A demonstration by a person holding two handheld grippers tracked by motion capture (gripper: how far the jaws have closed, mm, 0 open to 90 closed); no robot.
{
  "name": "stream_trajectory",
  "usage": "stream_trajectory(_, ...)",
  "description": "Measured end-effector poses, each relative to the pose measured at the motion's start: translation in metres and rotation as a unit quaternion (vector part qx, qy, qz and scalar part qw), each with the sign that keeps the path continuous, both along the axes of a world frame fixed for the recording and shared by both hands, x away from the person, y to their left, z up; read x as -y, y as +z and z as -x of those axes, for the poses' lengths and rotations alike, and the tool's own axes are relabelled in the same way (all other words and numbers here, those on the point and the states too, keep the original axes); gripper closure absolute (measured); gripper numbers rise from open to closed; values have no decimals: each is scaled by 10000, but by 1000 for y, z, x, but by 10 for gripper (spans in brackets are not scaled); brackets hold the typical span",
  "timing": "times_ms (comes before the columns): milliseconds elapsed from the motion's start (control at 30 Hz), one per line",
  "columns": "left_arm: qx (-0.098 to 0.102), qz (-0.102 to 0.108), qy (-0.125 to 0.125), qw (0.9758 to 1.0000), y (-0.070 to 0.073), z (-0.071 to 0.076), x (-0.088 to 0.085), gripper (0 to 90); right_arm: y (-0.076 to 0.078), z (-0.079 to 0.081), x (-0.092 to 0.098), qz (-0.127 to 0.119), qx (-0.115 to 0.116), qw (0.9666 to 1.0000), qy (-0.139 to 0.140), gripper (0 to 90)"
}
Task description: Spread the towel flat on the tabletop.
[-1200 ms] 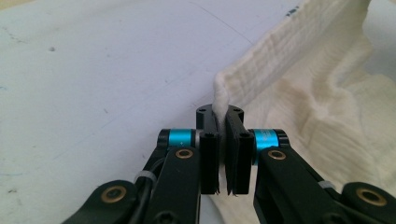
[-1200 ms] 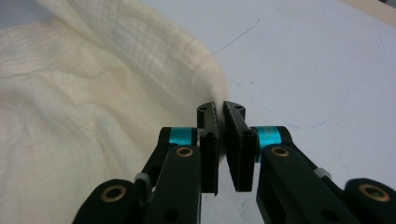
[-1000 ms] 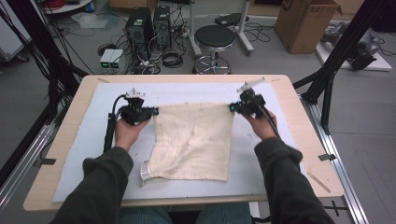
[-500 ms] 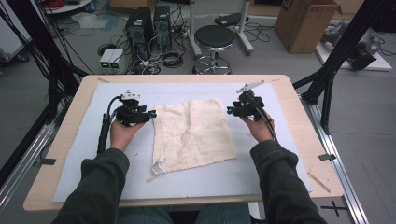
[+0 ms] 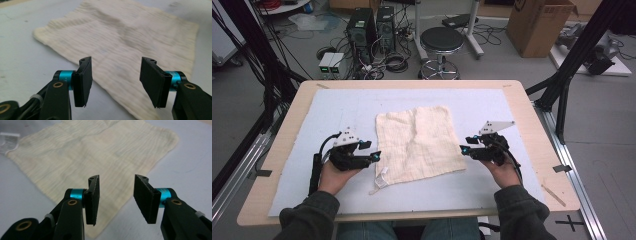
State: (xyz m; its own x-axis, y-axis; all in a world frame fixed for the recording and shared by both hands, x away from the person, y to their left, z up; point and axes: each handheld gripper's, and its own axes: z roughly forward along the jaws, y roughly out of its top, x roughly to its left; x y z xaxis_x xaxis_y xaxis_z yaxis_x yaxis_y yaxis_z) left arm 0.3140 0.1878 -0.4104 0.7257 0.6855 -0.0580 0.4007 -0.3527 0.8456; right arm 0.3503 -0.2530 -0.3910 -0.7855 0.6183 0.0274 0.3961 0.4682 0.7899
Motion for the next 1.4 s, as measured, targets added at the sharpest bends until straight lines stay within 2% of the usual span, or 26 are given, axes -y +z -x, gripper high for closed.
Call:
stream_trajectory(33, -15, -146, -81, 9999, -1, 6, 3, 421, -3, 5, 1, 3, 13, 10000, 40, 560)
stream_trajectory(100, 17, -56, -148, 9999, -4, 13, 4, 409, -9, 14, 2, 65, -2, 9999, 86, 560)
stream_trajectory(267, -113, -236, -405, 9988, -16, 25, 10, 404, -25, 23, 3, 109, -153, 9997, 167, 566)
stream_trajectory(333, -150, -329, -480, 9982, -19, 27, 12, 404, -28, 24, 2, 219, -163, 9994, 209, 570)
stream_trajectory(433, -238, -460, -567, 9970, -24, 26, 14, 422, -33, 23, 0, 247, -229, 9991, 259, 587)
stream_trajectory(533, -416, -595, -678, 9951, -30, 24, 16, 495, -40, 20, -6, 400, -330, 9978, 405, 616)
stream_trajectory(567, -406, -640, -697, 9947, -31, 23, 16, 518, -43, 20, -9, 486, -362, 9972, 431, 626)
stream_trajectory(633, -390, -604, -708, 9949, -31, 23, 16, 549, -46, 19, -13, 591, -423, 9960, 521, 637)
stream_trajectory(800, -254, -720, -646, 9950, -31, 23, 16, 652, -46, 18, -12, 597, -415, 9963, 447, 726)
stream_trajectory(1000, -168, -796, -581, 9950, -31, 22, 17, 853, -47, 16, -13, 585, -426, 9963, 471, 845)
stream_trajectory(1167, -176, -787, -553, 9952, -29, 23, 12, 887, -45, 21, -14, 605, -509, 9953, 560, 856)
stream_trajectory(1400, -136, -675, -437, 9967, -25, 29, -2, 889, -37, 38, -16, 570, -450, 9951, 676, 855)
